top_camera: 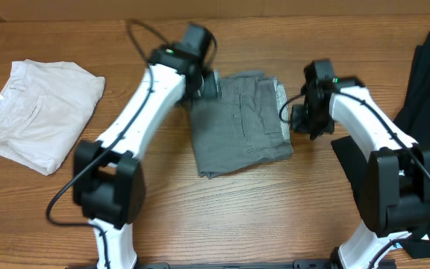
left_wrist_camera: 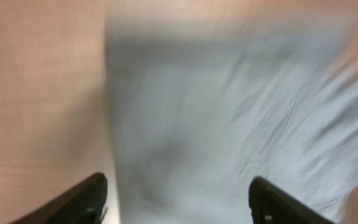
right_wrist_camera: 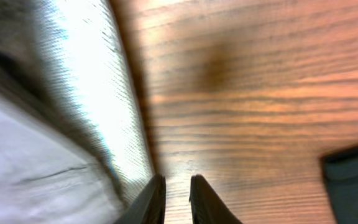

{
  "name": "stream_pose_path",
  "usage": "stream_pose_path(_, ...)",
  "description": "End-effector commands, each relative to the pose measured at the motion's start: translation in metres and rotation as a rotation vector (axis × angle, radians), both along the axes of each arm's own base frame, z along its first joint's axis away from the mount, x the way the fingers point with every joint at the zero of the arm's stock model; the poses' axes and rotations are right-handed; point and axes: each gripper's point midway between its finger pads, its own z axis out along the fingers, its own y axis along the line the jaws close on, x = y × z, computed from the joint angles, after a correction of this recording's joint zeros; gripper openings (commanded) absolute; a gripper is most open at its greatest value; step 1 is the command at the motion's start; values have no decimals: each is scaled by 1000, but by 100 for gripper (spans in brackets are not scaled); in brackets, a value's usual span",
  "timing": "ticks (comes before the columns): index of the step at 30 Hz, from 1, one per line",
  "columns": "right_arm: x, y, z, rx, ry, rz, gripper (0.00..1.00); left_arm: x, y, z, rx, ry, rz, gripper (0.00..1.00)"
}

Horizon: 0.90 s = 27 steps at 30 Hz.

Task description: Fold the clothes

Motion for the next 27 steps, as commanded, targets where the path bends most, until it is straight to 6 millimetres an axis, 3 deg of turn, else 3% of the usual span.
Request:
stream_pose_path(1,13,20,41,116,-40,-9,18,47,17,35,70,-238,-66,74)
stream_pose_path(5,-6,52,52,307,45,7,22,79,17,29,49,-326,-68,72)
stream_pose_path(9,-30,59,41,326,137,11,25,86,1,-15,9,-270,-126,72)
stream_pose_path(15,-59,65,21,309,235,25,25,69,-8,-80,-25,-100,-170,71)
stream_pose_path(21,-75,72,-20,306,233,61,31,45,6,-104,51,22,-183,73)
stream_pose_path(25,-72,70,-42,299,183,44,31,28,24,-114,135,99,-170,73)
stream_pose_path(27,-64,60,-55,236,133,19,32,11,31,-121,155,172,-172,75)
